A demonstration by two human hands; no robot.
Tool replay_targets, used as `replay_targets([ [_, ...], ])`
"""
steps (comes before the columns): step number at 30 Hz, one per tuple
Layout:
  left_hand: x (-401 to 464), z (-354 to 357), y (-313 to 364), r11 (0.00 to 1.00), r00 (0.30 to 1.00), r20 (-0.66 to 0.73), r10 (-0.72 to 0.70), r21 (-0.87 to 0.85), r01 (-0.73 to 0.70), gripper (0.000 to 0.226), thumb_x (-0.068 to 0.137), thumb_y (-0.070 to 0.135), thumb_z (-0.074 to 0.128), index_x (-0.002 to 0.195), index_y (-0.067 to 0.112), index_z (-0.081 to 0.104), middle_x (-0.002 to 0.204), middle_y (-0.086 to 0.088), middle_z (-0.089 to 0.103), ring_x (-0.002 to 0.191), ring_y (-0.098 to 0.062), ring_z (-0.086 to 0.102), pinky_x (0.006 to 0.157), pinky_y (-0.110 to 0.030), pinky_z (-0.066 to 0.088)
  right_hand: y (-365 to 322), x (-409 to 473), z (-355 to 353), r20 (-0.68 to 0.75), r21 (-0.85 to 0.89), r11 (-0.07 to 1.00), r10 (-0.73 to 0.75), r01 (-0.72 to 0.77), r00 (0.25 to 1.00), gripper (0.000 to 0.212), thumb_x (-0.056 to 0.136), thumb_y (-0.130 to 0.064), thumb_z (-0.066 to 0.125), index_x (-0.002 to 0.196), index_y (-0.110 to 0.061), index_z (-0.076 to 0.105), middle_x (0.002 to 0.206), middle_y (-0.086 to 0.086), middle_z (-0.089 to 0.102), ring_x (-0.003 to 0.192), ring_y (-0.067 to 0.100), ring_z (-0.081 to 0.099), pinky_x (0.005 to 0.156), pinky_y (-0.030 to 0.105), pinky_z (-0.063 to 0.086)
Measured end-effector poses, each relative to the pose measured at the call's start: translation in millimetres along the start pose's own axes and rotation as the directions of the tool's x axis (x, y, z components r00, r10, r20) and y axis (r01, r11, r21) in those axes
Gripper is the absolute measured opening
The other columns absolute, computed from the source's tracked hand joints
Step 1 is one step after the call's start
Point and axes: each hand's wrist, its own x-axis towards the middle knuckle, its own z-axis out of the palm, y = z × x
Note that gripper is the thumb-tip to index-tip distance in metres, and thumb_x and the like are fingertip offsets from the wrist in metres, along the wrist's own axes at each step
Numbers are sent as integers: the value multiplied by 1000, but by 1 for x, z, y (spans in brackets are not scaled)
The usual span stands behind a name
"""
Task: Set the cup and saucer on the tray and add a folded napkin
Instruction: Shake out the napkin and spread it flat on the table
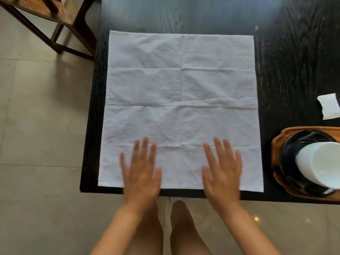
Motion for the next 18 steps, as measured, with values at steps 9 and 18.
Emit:
replay_targets([
  [9, 31, 24, -12, 980, 978, 208, -2, 193, -39, 59, 93, 52, 14, 148, 31, 11, 158, 0, 6, 145, -20, 3, 113, -51, -4, 39, 10, 20, 214, -307, 948, 156, -85, 964, 61, 93, -47, 17, 149, -22, 8, 157, 4, 5, 144, 18, 1, 114, 45, -1],
  [18, 46, 3, -56, 974, 972, 142, -187, 157, 164, 69, 90, 48, 21, 148, 16, 2, 158, -3, 3, 144, -10, -5, 111, -48, -16, 50, 28, -4, 116, -224, 944, 273, -243, 955, 64, 94, -41, 22, 148, -10, 5, 156, 9, 4, 144, 19, 0, 116, 40, -5],
])
